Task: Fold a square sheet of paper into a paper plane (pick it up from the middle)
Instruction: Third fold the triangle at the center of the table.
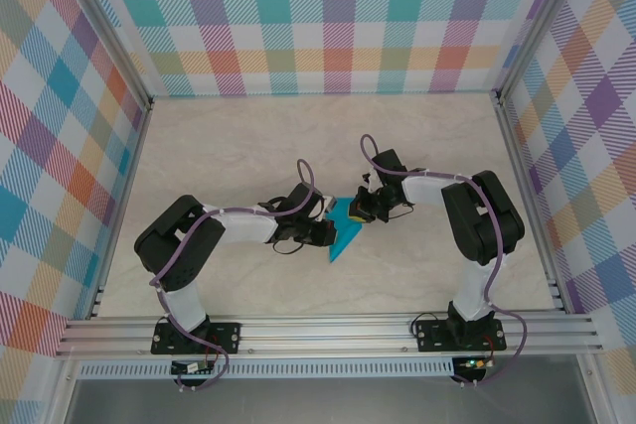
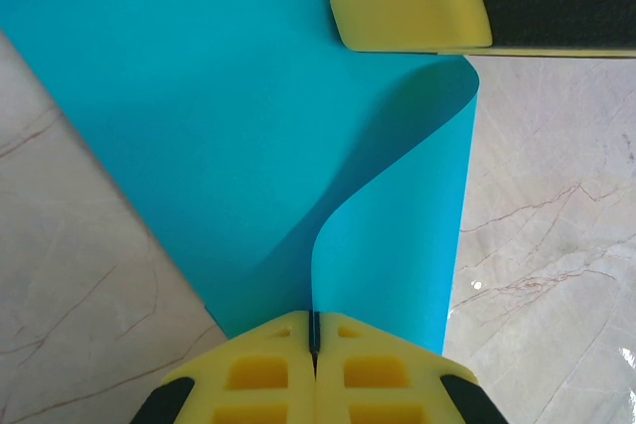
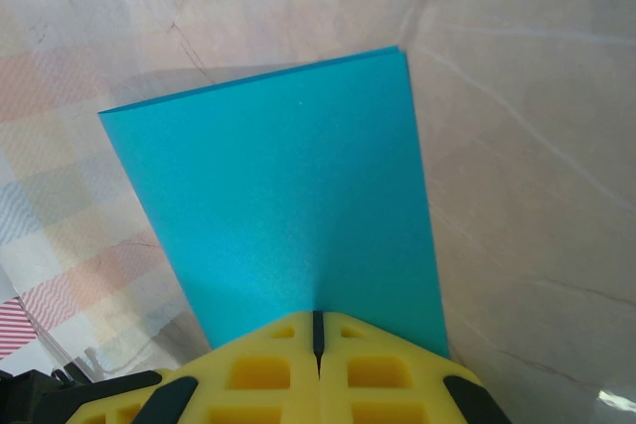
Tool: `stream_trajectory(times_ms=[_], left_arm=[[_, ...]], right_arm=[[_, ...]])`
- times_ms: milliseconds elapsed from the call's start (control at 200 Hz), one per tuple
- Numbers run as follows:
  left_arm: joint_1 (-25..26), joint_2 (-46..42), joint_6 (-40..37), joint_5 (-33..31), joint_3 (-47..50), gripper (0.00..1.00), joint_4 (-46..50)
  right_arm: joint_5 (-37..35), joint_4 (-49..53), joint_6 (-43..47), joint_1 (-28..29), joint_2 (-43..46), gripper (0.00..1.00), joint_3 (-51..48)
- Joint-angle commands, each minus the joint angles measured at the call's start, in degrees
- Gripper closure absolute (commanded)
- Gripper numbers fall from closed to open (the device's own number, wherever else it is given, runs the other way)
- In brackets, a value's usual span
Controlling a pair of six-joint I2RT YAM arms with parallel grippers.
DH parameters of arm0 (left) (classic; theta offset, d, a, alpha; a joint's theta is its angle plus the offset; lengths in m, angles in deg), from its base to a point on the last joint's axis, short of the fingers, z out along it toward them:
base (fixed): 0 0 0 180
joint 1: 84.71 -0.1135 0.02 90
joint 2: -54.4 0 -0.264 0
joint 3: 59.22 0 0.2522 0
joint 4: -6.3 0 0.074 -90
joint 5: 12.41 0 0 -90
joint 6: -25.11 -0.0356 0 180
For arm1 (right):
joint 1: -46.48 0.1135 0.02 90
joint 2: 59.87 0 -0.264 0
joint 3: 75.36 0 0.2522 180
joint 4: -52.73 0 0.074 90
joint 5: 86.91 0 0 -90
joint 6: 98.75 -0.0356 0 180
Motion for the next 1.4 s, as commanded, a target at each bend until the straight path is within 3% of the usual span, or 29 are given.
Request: stream_trajectory(times_ms=[0, 270, 480, 615, 980, 1395], left_arm=[[-0.2, -0.05, 0.19, -0.54, 1.18, 0.97, 2.9], [-0.18, -1.59, -0.04, -0.66, 2.34, 0.97, 2.86], [-0.18, -1.65, -0.01, 0.3, 2.63, 0.97, 1.83], [-0.19, -0.95, -0.15, 0.96, 2.08, 0.97, 1.55], [-0.2, -0.2, -0.05, 1.62, 2.02, 0.97, 1.16], [-0.22, -0.4, -0.4, 2.15, 2.08, 0.97, 1.47]], right_arm=[[-1.07, 2.28, 0.07, -0.08, 1.61, 0.97, 0.14], [-6.67, 4.92, -0.65, -0.28, 14.1, 0.94, -1.24], [-0.94, -9.36, -10.27, 0.31, 25.26, 0.97, -18.21], [-0.98, -13.69, -14.59, 3.82, 29.37, 0.99, -24.62], [-5.97, -20.67, -23.5, 15.1, 26.45, 1.0, -26.26], [-6.94, -24.36, -26.9, 18.45, 20.34, 1.0, -24.49]])
